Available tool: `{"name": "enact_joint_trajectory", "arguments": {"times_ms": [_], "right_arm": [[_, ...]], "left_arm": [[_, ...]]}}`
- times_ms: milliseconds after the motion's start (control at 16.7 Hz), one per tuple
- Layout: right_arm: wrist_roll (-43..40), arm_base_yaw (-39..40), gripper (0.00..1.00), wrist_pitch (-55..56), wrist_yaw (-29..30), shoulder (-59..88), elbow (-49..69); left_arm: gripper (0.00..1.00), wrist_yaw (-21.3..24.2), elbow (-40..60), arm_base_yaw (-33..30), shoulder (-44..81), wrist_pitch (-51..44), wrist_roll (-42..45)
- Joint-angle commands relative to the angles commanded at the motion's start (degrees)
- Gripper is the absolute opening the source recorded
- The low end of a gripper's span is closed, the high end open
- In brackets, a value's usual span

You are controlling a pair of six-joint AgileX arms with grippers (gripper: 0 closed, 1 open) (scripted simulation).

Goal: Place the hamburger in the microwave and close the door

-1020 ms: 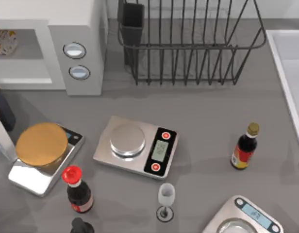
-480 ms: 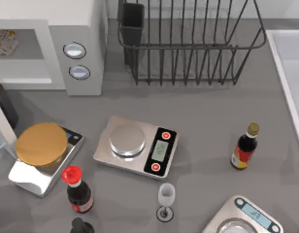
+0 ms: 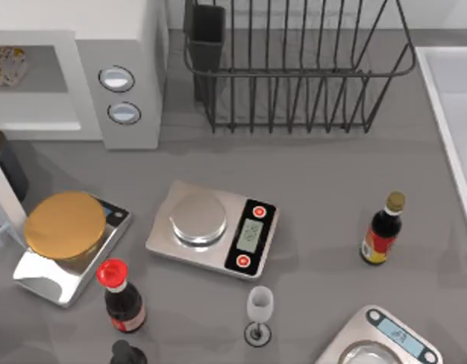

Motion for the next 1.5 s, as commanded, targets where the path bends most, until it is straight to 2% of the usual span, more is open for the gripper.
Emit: {"name": "enact_joint_trajectory", "arguments": {"times_ms": [180,600,840,1260,1500], "right_arm": [[0.0,0.0,1.0,0.0,0.0,0.0,0.0],[0.0,0.0,1.0,0.0,0.0,0.0,0.0],[0.0,0.0,1.0,0.0,0.0,0.0,0.0],[0.0,0.0,1.0,0.0,0.0,0.0,0.0],[0.0,0.0,1.0,0.0,0.0,0.0,0.0]], "left_arm": [[0.0,0.07,-0.68,-1.86,-0.33,-2.29,-0.95],[0.0,-1.53,-1.48,-12.22,-3.88,-9.49,-8.2],[0.0,-6.13,-2.14,-18.38,-6.91,-8.35,-14.35],[0.0,-18.52,-6.58,-28.35,-11.24,0.28,-21.93],[0.0,-19.81,-7.19,-29.23,-11.57,1.26,-22.44]]}}
